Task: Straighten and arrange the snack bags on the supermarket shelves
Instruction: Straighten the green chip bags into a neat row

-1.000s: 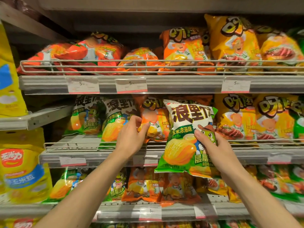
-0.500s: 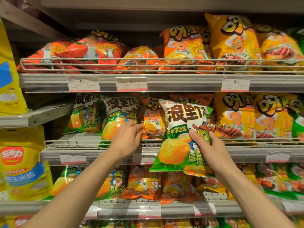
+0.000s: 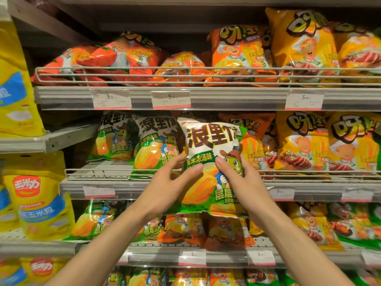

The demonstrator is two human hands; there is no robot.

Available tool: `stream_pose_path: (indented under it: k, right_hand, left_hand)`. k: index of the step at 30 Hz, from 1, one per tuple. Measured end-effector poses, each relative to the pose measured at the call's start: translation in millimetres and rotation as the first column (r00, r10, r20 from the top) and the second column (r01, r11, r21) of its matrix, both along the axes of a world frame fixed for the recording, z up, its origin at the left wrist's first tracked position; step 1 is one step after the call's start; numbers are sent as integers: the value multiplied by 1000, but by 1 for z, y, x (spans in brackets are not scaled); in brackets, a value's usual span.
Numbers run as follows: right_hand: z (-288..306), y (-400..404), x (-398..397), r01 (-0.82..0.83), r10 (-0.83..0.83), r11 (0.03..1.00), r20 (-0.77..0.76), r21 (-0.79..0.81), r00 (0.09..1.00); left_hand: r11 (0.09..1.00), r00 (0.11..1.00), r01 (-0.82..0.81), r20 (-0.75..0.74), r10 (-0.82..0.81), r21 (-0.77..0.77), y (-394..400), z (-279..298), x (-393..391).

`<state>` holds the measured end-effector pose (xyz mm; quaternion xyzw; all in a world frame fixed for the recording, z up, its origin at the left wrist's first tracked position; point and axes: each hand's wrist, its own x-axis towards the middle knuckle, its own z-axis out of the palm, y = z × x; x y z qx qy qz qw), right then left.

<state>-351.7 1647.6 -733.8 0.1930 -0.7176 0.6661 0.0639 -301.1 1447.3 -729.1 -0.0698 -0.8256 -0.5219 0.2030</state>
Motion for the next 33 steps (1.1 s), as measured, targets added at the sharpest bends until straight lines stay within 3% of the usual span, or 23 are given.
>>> stream_pose_path:
  k: [4,8,11,13,15,17,19,24,29,33]
  right_hand:
    - [8,-32,-2,-47,50,997,-45,68,998]
    - [18,-56,-10,-107,122,978,-79,177,989]
    - [17,-66,-19,91,23,942,-334,322,942]
    - [11,-77,-29,325,-21,844,-580,426,815]
    - [6,-86,-38,474,46,705,-701,527,711]
    - [-1,-93,-46,518,165,556,-697,650,697]
    - [-6,-91,-53,539,239,490,-701,685,672]
    - [-11,-72,-58,593,285,460,-743,661,606]
    - [-6,-96,-49,600,209,482,-749,639,629]
    - [2,-127,-48,514,252,526,-701,678,667]
  left_hand:
    - [996,997,-71,-31,73,62,-20,0,8]
    - [969,992,-114,-31,124,221,-57,1,19]
    - [943,970,-230,-27,243,241,-93,-1,23]
    - [924,945,-317,-11,327,215,-116,-1,26]
    - [912,942,-322,-9,336,254,-133,-1,27]
    - [906,942,-315,-26,336,283,-148,0,27]
    - [900,930,-338,-49,364,276,-160,2,25]
    - [897,902,-410,-73,426,167,-183,8,24]
    - [899,892,-430,-117,438,90,-192,13,24]
    - [893,881,-440,-147,450,100,-200,20,18]
